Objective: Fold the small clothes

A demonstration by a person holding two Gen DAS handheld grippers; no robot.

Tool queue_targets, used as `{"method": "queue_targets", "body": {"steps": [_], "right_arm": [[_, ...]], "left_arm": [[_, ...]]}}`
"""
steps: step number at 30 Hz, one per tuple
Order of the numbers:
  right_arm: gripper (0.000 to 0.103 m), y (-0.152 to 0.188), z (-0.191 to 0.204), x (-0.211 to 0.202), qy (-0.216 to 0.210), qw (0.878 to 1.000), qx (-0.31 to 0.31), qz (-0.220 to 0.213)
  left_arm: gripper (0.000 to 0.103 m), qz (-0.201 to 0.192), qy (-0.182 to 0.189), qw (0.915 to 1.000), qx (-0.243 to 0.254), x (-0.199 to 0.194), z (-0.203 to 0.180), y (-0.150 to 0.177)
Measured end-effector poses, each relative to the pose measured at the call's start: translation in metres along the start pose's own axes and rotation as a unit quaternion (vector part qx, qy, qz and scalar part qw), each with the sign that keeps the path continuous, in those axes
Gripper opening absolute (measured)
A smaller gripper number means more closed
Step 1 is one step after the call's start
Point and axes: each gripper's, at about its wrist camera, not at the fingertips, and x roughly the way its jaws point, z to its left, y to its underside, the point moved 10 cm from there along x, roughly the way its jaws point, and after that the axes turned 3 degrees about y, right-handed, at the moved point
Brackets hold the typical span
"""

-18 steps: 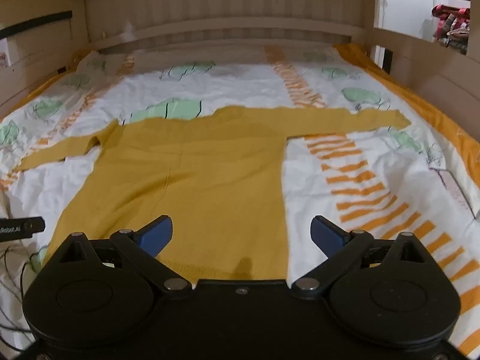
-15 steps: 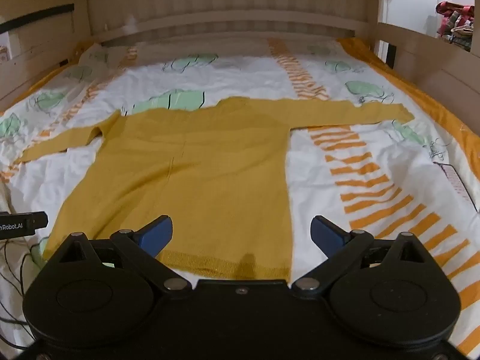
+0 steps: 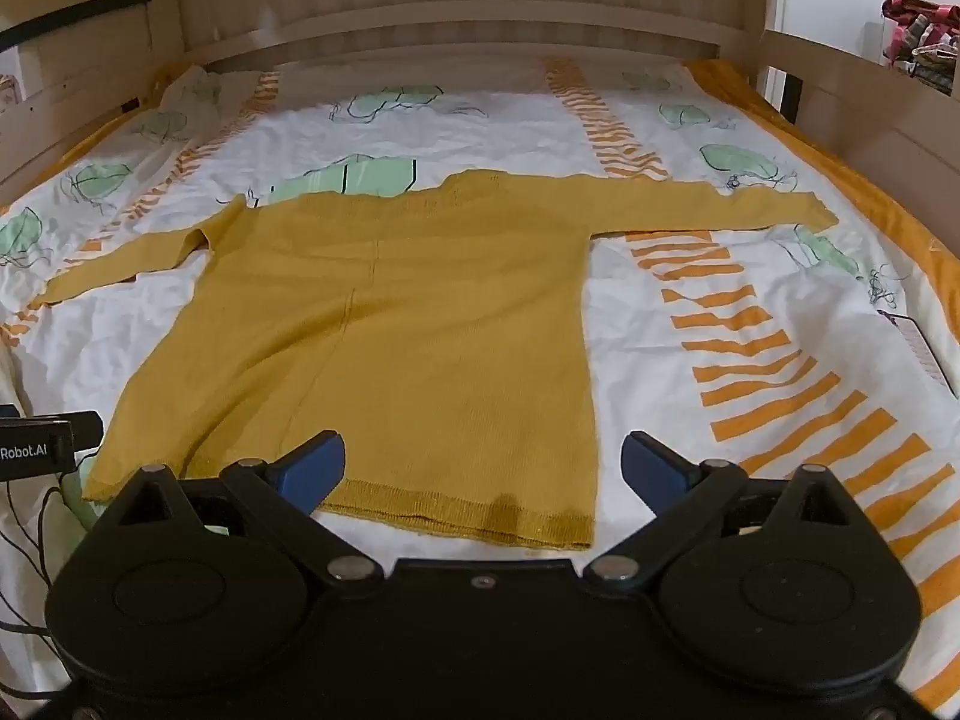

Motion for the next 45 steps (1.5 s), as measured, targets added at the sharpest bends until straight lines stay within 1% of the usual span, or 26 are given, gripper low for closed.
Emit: {"method": "queue_targets", "body": {"steps": [3, 24, 28, 45], "right_arm": [[0.099, 0.000, 0.001, 0.001, -0.002, 1.000, -0.001, 0.002], [0.099, 0.002, 0.006, 0.009, -0.004, 1.000, -0.007, 0.019], [0.099, 0.002, 0.007, 0.011, -0.006, 1.000, -0.005, 0.023], [0.099, 0.003, 0.012, 0.021, -0.010, 0.999, -0.008, 0.040]], "left_arm": [[0.075, 0.009, 0.002, 0.9999, -0.010, 0.003, 0.001, 0.002], [0.075, 0.030, 0.010, 0.9993, -0.018, 0.010, 0.003, 0.004], [0.075, 0.040, 0.004, 0.9990, -0.021, 0.013, 0.003, 0.005], [0.075, 0.054, 0.018, 0.9978, -0.035, 0.023, 0.006, 0.006]]}}
